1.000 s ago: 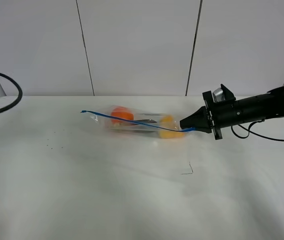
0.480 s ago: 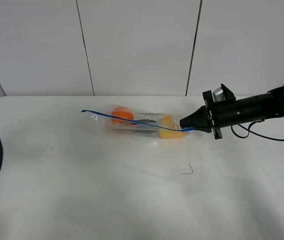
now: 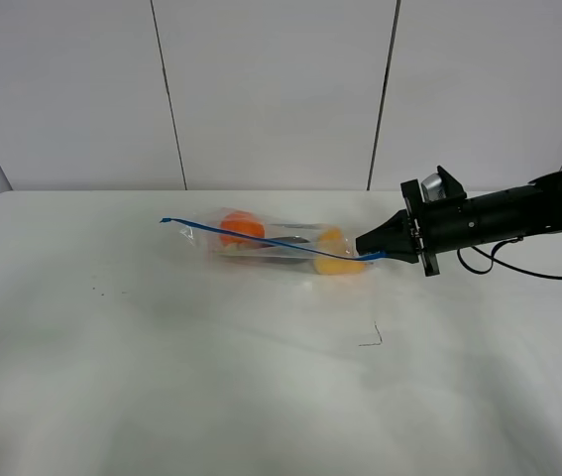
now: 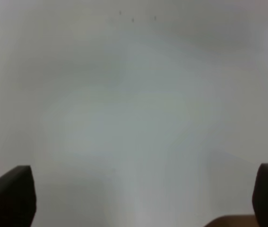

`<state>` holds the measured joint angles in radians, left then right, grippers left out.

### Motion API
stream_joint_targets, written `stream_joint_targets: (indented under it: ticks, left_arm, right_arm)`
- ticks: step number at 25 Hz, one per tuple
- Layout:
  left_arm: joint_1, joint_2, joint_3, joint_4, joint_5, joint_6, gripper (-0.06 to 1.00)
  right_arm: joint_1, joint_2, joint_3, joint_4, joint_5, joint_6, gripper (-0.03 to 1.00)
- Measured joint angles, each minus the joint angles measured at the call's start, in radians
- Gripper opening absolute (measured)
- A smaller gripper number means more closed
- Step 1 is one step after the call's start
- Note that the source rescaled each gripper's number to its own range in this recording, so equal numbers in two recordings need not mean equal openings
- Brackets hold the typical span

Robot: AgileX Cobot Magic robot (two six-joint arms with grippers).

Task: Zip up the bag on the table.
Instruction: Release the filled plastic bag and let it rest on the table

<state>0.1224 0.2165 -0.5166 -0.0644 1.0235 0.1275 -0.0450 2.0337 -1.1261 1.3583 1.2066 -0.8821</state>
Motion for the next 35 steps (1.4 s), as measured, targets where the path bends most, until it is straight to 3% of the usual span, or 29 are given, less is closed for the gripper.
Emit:
stream_joint_targets:
  ticks: [16, 35]
  left_arm:
    - [0.000, -0.219, 0.018, -0.001, 0.030, 0.000, 1.00]
    - [0.000, -0.219, 0.018, -0.001, 0.031, -0.008, 1.00]
  right_arm:
    - [0.000, -0.010, 0.000, -0.001, -0.001, -0.011, 0.00]
    - [0.000, -0.040, 0.000, 0.002, -0.001, -0.023, 0.00]
